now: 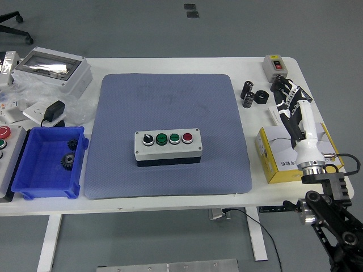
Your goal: Pick up the button,place it on the desk,press the button,press the button
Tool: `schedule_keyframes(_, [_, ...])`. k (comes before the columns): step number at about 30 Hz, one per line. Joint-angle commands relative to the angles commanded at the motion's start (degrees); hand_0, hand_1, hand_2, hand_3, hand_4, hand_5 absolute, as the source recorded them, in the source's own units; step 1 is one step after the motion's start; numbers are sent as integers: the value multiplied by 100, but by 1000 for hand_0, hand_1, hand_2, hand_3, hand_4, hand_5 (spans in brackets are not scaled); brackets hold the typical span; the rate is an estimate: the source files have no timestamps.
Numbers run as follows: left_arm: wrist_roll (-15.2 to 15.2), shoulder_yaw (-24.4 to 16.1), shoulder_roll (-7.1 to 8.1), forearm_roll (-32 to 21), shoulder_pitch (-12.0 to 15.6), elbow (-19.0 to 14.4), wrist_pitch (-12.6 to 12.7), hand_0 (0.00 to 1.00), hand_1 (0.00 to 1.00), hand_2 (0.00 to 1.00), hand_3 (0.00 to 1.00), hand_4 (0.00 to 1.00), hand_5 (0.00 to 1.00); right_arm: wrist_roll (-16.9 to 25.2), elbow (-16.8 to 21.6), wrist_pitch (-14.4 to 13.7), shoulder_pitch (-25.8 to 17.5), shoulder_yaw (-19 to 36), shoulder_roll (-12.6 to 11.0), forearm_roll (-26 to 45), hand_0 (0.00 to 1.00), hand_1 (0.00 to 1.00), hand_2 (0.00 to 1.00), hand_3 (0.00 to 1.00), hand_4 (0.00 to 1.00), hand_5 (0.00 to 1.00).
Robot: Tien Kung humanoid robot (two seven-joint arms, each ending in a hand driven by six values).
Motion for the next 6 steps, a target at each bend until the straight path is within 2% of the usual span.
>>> schedule_keyframes(6, [15, -54, -8, 83, -26, -6, -22, 503, 472, 486, 681, 2, 2, -6, 36, -41, -23, 77, 11, -40, 879, 843, 860, 867, 850, 749])
